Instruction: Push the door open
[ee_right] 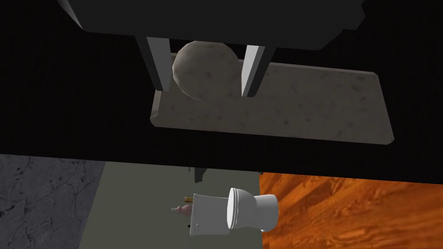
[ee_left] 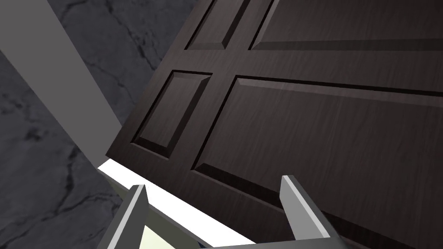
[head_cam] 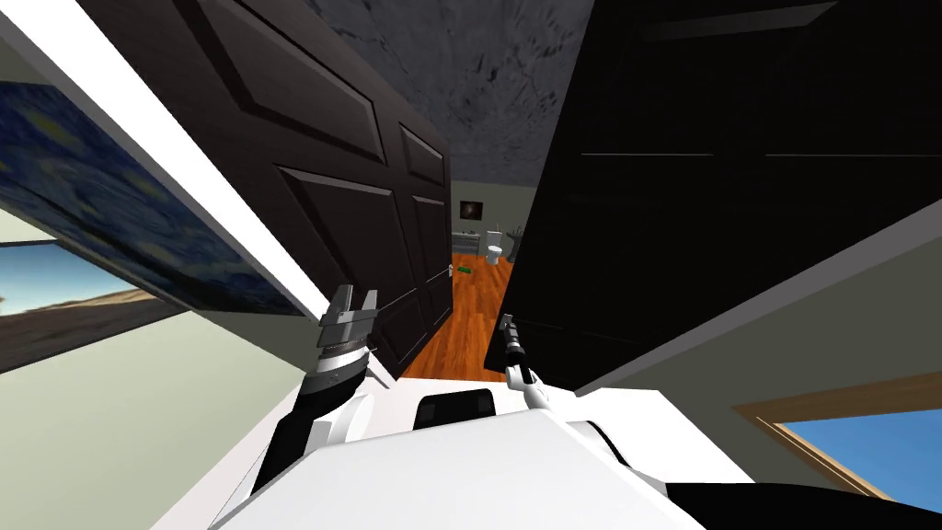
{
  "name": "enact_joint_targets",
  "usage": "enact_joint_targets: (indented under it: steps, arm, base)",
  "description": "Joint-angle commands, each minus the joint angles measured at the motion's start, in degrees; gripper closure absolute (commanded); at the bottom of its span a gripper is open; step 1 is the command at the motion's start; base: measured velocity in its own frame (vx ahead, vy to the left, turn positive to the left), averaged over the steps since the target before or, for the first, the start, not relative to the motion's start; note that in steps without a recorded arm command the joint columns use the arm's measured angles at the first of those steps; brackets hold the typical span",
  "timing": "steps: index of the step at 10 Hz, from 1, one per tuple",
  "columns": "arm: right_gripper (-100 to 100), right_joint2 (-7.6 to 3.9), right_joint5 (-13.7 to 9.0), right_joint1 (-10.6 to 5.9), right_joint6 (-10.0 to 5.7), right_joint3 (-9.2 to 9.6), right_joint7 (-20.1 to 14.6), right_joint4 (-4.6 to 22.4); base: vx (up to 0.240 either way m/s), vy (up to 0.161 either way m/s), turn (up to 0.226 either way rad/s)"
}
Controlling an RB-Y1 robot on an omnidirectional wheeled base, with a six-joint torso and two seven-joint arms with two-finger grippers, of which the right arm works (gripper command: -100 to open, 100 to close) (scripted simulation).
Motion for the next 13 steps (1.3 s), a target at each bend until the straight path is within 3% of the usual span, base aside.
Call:
enact_joint_targets:
  steps: [1,8,9,13]
  arm:
    - [100,-0.38,-0.37,-0.51,-0.43,-0.42,0.60,0.78]
    - [100,1.55,-1.03,-2.29,-1.02,0.11,3.58,2.32]
    - [-100,1.76,-0.85,-2.02,-0.67,0.34,3.29,1.89]
    - [-100,2.35,-0.81,-2.16,-0.34,0.55,3.30,1.60]
  base:
    - [0.197,-0.013,-0.196]
    - [0.199,0.010,-0.248]
    - [-0.009,0.040,-0.058]
    - [-0.176,0.087,-0.015]
